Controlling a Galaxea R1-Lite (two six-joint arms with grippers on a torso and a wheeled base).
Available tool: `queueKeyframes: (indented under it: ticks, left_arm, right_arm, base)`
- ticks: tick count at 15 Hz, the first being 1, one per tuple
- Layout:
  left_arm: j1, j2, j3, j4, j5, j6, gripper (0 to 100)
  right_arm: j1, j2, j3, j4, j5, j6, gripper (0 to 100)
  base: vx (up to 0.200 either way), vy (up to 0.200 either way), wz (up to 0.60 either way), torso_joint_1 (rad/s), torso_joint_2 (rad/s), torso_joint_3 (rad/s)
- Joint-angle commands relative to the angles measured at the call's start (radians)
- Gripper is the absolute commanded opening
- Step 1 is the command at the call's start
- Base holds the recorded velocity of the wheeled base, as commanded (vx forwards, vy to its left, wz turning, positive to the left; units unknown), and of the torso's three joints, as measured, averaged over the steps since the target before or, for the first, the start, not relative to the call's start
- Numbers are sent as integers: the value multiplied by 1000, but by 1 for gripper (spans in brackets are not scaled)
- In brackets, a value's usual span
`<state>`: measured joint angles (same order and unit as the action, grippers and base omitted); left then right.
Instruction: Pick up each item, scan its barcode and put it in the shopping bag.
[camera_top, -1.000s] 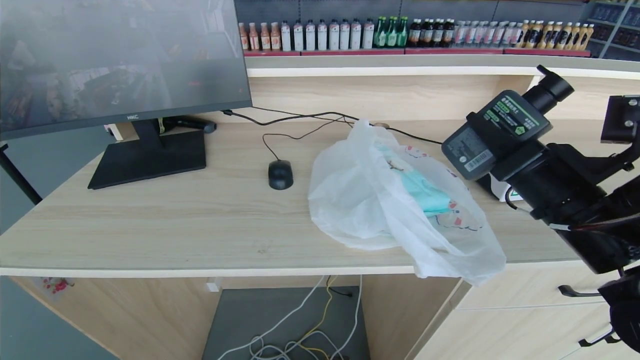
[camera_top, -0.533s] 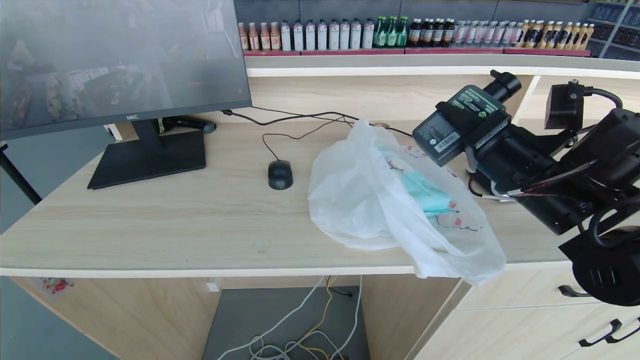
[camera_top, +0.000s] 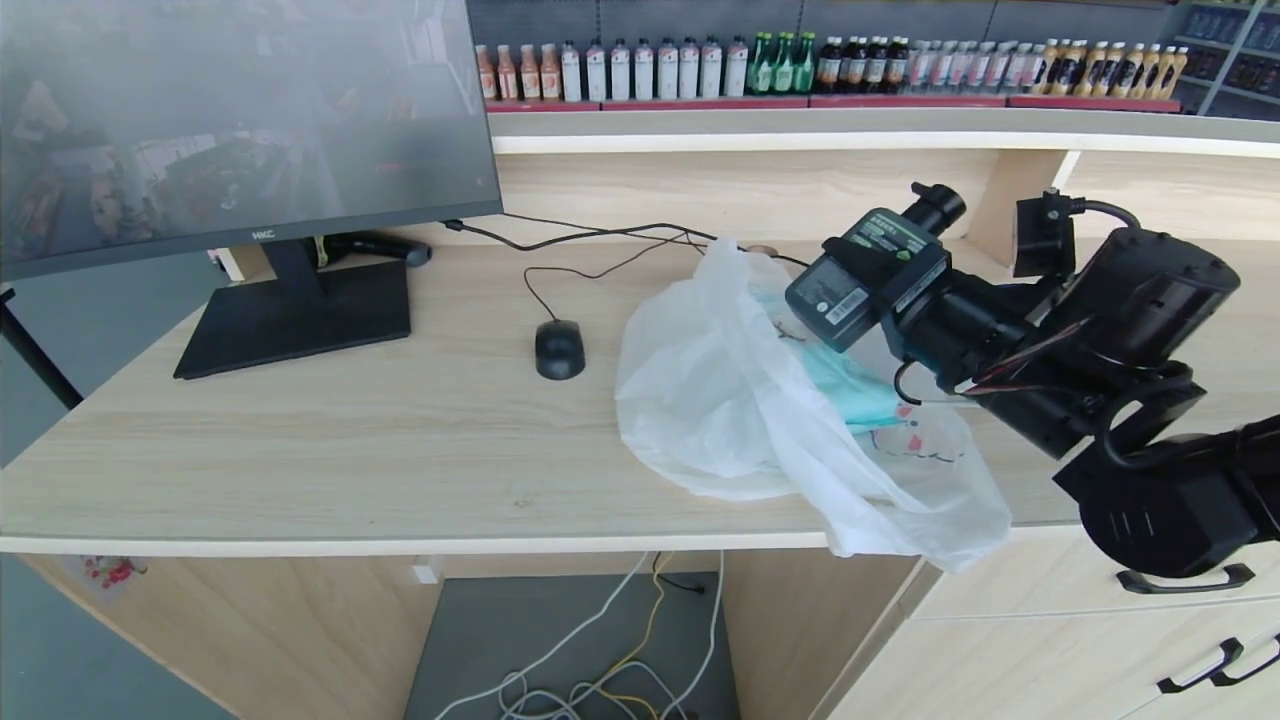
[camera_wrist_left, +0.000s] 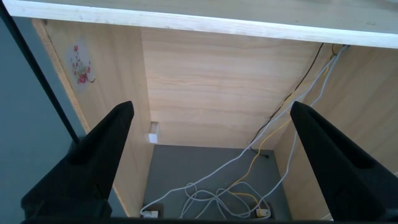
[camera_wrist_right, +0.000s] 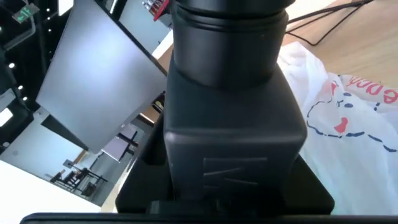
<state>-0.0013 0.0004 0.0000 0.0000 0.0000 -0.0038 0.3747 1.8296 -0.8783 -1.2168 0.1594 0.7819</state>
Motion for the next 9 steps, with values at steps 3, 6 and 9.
queueKeyframes:
  ticks: [3,6,9]
  left_arm:
    - [0,0,0,0,0,-1,100]
    - [0,0,0,0,0,-1,100]
    - [0,0,0,0,0,-1,100]
  right_arm:
    - [50,5,-4,65,-3,-1,0]
    - [86,7,-2,65,0,-3,0]
    - [82,4,-48,76,0,-3,0]
  base:
    - [0,0,0,0,0,0]
    - [0,0,0,0,0,0]
    - [0,0,0,0,0,0]
